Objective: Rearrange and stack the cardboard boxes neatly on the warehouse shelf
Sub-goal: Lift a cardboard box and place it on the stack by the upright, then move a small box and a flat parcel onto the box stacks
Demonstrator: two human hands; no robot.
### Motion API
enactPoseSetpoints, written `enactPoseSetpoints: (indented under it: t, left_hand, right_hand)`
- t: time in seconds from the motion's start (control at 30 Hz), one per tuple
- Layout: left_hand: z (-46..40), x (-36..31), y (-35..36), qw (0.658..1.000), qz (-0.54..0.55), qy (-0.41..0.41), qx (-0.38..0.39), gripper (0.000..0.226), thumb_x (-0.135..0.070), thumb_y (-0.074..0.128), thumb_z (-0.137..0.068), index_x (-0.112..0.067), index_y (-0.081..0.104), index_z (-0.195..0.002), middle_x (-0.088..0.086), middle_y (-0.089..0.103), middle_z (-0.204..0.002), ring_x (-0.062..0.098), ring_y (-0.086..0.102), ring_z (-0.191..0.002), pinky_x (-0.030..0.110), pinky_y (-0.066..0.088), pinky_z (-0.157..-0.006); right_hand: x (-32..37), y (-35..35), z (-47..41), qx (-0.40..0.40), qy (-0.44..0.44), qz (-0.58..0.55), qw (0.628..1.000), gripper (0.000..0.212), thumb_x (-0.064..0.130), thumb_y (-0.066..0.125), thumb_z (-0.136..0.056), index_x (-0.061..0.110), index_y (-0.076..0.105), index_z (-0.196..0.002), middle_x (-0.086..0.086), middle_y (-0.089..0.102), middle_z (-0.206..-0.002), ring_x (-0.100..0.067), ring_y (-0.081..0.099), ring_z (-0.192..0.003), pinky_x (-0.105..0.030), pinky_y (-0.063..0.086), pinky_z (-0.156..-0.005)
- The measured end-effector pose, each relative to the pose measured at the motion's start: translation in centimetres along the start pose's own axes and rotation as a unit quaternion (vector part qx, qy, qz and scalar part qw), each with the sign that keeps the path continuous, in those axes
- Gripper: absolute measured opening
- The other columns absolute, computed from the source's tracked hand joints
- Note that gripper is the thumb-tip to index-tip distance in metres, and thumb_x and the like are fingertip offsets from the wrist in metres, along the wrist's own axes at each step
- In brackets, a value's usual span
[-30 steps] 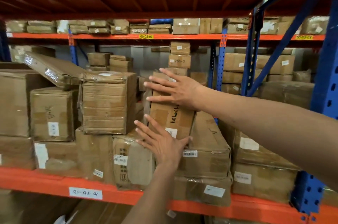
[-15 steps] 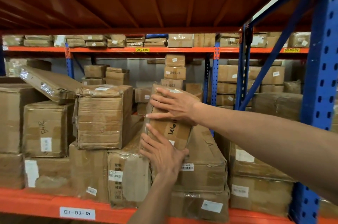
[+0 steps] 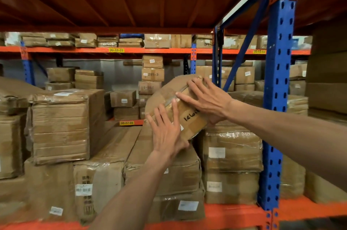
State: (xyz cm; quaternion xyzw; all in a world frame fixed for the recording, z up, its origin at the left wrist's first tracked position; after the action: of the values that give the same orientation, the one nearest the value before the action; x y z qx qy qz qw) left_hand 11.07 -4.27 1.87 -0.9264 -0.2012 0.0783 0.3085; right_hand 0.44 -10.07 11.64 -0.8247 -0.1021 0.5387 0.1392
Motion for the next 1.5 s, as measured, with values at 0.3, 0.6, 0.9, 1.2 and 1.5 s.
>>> enactPoseSetpoints:
  t: [0.3,0.6,0.9,1.2,1.5]
  left_hand:
    - [-6.0,-13.5,0.9,0.957,-0.084,0.272,0.062,0.145,-0.051,0.086,-0.067,-0.014,-0.023,-0.155,0.035,0.003,-0.158,0.052,0.005,-0.147,0.068,0.008,-0.117]
    - [-8.1,-15.8,4.1,0.959,-0.115,0.248,0.074,0.151,-0.058,0.087,-0.06,-0.017,-0.023,-0.155,0.032,0.001,-0.161,0.049,0.003,-0.149,0.064,0.005,-0.119]
    - [-8.4,-15.6,4.9,0.959,-0.141,0.233,0.074,0.152,-0.064,0.086,-0.057,-0.019,-0.021,-0.156,0.028,0.002,-0.163,0.045,0.0,-0.15,0.061,0.002,-0.121]
    - [-4.0,-8.5,2.1,0.961,-0.141,0.202,0.126,0.126,-0.061,0.073,-0.078,-0.017,-0.014,-0.158,0.027,-0.024,-0.16,0.042,-0.02,-0.149,0.065,-0.005,-0.119]
    - [2.6,17.2,-5.8,0.935,-0.012,-0.354,0.02,0.139,-0.066,0.074,-0.074,-0.006,-0.022,-0.154,0.037,-0.013,-0.159,0.054,-0.01,-0.147,0.068,0.001,-0.118]
  right_hand:
    - [-5.1,10.2,12.9,0.08,0.251,-0.13,0.956,0.151,0.068,0.078,-0.043,0.018,-0.006,-0.157,-0.032,0.029,-0.14,-0.048,0.031,-0.128,-0.059,0.029,-0.106]
    - [-6.2,15.4,12.8,0.08,0.249,-0.189,0.947,0.161,0.07,0.087,-0.044,0.022,-0.022,-0.152,-0.034,0.018,-0.151,-0.048,0.017,-0.142,-0.052,0.008,-0.12]
    - [-6.1,16.2,12.3,0.068,0.261,-0.213,0.939,0.169,0.073,0.087,-0.038,0.022,-0.026,-0.153,-0.033,0.012,-0.155,-0.047,0.009,-0.146,-0.05,0.005,-0.121]
    - [-6.7,15.1,11.6,0.069,0.286,-0.235,0.926,0.171,0.08,0.083,-0.022,0.023,-0.01,-0.154,-0.033,0.009,-0.153,-0.049,0.003,-0.145,-0.06,0.004,-0.119]
    - [-2.0,1.2,-1.0,-0.087,0.161,-0.264,0.947,0.155,0.073,0.088,-0.032,0.022,0.011,-0.157,-0.028,0.007,-0.16,-0.042,0.005,-0.148,-0.063,0.01,-0.117]
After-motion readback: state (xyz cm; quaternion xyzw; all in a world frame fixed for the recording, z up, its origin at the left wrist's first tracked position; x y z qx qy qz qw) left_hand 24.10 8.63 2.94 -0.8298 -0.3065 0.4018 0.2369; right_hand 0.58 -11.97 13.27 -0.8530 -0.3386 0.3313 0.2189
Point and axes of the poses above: each hand's wrist, its own z-axis away from the middle knuckle, its own y-axis out of the palm, x = y × z, the point moved 6 cm from there along -z, towards the middle knuckle
